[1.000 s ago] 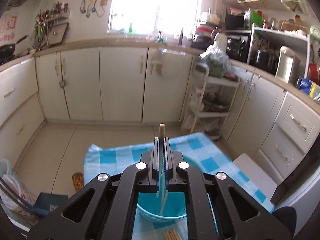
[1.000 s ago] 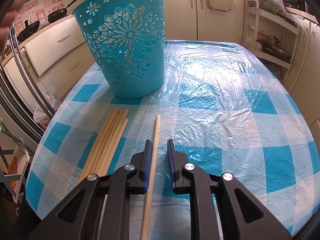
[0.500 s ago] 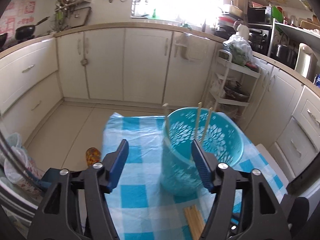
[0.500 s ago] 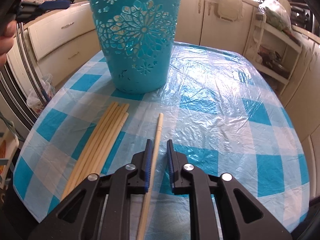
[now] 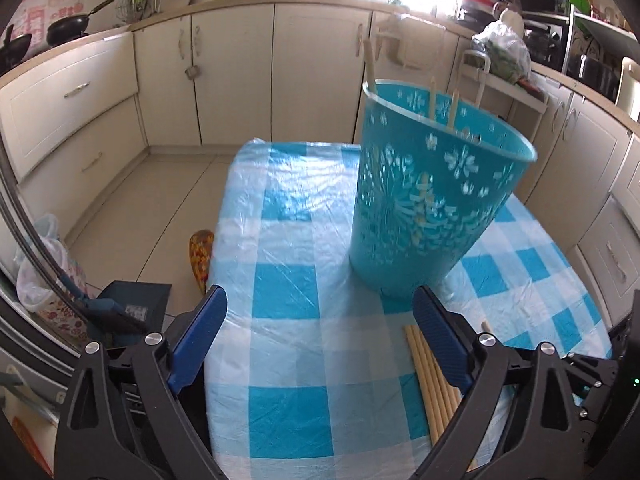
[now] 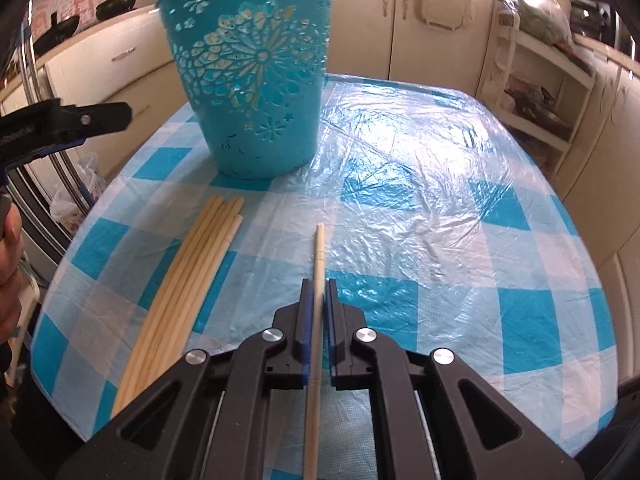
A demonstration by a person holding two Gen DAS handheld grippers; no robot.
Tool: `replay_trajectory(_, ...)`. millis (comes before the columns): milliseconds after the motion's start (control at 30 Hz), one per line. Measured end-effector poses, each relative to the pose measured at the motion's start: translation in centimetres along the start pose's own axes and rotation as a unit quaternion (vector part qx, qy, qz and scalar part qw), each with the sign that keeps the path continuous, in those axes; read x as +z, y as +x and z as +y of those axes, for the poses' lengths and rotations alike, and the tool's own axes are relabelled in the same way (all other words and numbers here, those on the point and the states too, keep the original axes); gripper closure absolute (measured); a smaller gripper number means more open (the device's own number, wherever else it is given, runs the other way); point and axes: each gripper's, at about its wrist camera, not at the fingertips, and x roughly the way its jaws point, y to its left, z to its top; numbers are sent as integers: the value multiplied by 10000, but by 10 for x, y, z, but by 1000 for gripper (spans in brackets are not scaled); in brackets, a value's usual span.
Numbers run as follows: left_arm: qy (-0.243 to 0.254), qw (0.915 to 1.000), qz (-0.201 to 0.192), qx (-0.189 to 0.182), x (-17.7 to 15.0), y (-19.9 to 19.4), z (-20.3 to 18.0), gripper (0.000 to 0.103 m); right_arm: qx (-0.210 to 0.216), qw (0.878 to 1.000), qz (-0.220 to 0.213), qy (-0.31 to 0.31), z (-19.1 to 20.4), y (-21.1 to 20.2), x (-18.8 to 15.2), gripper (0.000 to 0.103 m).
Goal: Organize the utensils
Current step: 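Carry the chopstick over the teal basket and open the right gripper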
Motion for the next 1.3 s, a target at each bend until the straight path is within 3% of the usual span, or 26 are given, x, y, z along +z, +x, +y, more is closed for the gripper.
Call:
replay_trajectory(167,100,9997,182,111,-11,20,-7,9,-107,9998,-72,-119,3,-2,-2,97)
replay_trajectory(300,105,9992,371,145,-21,35,-11,8,483,9972,-66,570,-16,-6,0,97)
replay_trajectory(400,159,9979,598,210,-30,46,-12,8,912,9911,-318,918,-25,-22,7,97)
replay_trajectory(667,197,9971,648,350,-30,48,-16,8,1758,9645,-1348,1438,-34,-83,45,97)
replay_trajectory(933,237,9963,720,405,-31,51,-17,8,2466,9265,-2277,1700,-40,-110,122,97)
replay_trajectory(1100,235,9961,765,380,-31,53,-18,8,2530,9112,-2733,1761,-29,-102,174,97)
replay_trajectory(1300,187,9964,765,309,-30,52,-15,8,2158,9151,-2812,1922,-30,-62,218,97)
